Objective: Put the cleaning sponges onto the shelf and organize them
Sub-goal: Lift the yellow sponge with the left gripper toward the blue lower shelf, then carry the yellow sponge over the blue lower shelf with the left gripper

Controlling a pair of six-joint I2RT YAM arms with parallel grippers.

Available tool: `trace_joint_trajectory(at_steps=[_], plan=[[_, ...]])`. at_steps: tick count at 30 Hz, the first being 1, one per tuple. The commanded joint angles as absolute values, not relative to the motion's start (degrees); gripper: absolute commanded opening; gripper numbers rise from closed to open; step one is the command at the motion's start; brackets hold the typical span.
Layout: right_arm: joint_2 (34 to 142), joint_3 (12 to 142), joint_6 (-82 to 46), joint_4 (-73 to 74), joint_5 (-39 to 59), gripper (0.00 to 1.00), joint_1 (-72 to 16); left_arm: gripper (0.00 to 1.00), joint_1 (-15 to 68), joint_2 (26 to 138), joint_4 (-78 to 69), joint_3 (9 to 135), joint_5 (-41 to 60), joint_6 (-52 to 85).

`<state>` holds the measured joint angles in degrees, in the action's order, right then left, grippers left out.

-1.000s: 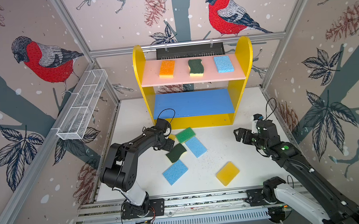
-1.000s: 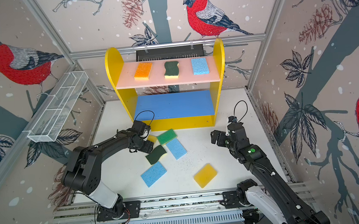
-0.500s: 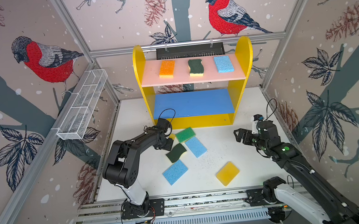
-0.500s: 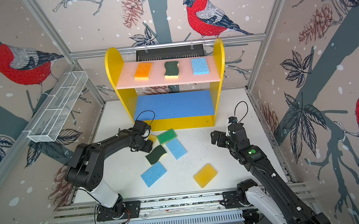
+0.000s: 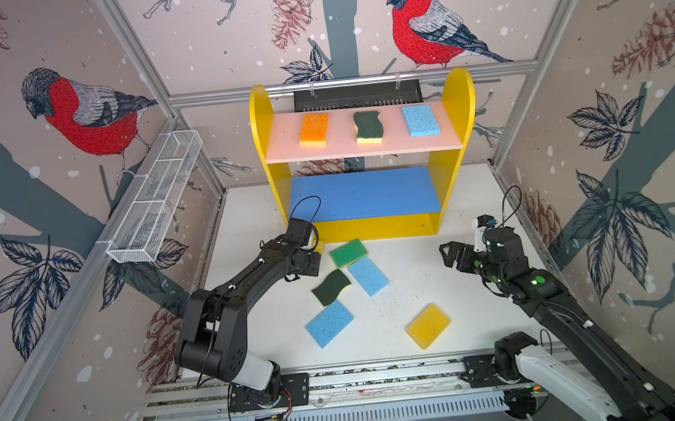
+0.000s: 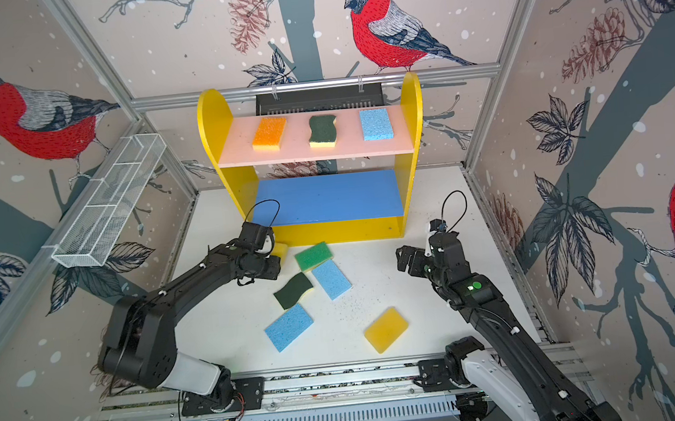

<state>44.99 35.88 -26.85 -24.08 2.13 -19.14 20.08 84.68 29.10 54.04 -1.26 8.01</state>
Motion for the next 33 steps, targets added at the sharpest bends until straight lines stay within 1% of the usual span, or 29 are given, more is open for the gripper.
trace_joint_trajectory(at_steps=[1,5,9,13,17,25,33], plan=[[45.69,36.77,-26.0,-22.24,2.98,0.97,-19.16,0.53,20.13,80.71,30.72,53.7,0.52,11.31],[46.74,37.87,-25.9,-22.17,3.33,0.97,-19.15,0.52,20.23,76.21,31.73,54.11,0.37,13.62],[47.71,38.35,-26.3,-21.12,4.38,0.97,-19.14,0.53,20.6,71.91,29.65,54.57,1.71,15.53],[49.67,39.18,-26.71,-20.41,5.76,0.97,-19.12,0.53,23.08,69.91,27.81,56.44,0.7,17.01],[51.13,40.26,-26.8,-20.01,6.84,0.97,-19.09,0.53,25.89,70.83,26.19,59.38,-3.0,18.64],[51.5,42.35,-26.5,-20.57,7.12,0.97,-19.22,0.53,26.02,74.36,19.66,60.83,-4.47,20.16],[53.67,44.29,-27.03,-20.59,8.0,0.97,-19.34,0.53,26.02,78.36,16.33,64.33,-7.63,20.4]])
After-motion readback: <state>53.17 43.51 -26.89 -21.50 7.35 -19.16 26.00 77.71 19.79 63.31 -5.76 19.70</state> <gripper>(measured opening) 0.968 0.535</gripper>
